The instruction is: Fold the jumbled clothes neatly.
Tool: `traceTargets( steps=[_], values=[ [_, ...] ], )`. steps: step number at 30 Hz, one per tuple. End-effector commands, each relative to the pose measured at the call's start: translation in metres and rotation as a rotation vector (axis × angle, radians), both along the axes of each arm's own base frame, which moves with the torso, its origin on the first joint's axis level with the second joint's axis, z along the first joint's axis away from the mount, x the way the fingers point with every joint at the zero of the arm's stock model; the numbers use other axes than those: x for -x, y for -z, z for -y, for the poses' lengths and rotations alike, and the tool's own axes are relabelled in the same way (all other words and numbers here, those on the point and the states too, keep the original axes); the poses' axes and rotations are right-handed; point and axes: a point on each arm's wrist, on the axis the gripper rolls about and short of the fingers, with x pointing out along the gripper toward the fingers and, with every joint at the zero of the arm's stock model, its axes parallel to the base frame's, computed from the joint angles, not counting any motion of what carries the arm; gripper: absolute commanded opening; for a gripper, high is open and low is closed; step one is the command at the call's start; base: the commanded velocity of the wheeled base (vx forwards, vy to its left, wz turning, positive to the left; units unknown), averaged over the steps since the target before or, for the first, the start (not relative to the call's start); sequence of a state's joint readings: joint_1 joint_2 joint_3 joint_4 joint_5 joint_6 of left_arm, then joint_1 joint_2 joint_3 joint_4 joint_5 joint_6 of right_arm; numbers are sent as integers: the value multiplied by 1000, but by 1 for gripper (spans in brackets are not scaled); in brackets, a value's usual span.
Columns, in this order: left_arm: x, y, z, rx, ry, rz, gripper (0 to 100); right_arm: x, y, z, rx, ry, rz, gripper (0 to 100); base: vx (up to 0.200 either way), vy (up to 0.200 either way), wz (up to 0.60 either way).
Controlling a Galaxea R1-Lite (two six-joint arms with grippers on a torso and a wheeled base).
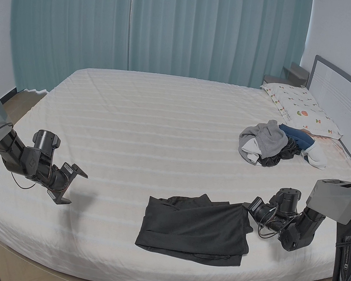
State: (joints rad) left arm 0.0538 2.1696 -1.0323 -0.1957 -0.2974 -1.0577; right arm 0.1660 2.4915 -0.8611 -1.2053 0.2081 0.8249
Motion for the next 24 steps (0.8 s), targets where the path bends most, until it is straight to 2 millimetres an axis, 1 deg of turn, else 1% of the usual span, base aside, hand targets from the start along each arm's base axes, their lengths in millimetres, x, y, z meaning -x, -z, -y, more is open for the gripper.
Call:
traceTargets(
  steps=[1, 6, 8, 17, 18, 24],
  values=[
    [0, 0, 0, 1, 0, -1, 100, -1, 2, 1, -4, 6, 5, 0, 0, 0, 0],
    [0, 0, 0, 1, 0, -1, 100, -1, 2, 2, -5, 8, 5, 0, 0, 0, 0],
    [0, 0, 0, 1, 0, -1, 100, -2, 3, 6, -7, 20, 2, 0, 0, 0, 0],
    [0, 0, 0, 1, 0, -1, 100, 1, 7, 5, -4, 15, -21, 0, 0, 0, 0],
    [0, 0, 0, 1, 0, -1, 100, 2, 7, 5, -4, 15, -19, 100, 0, 0, 0],
    [0, 1, 0, 0, 1, -2, 100, 7, 3, 9, -16, 18, -20, 100, 0, 0, 0]
  ],
)
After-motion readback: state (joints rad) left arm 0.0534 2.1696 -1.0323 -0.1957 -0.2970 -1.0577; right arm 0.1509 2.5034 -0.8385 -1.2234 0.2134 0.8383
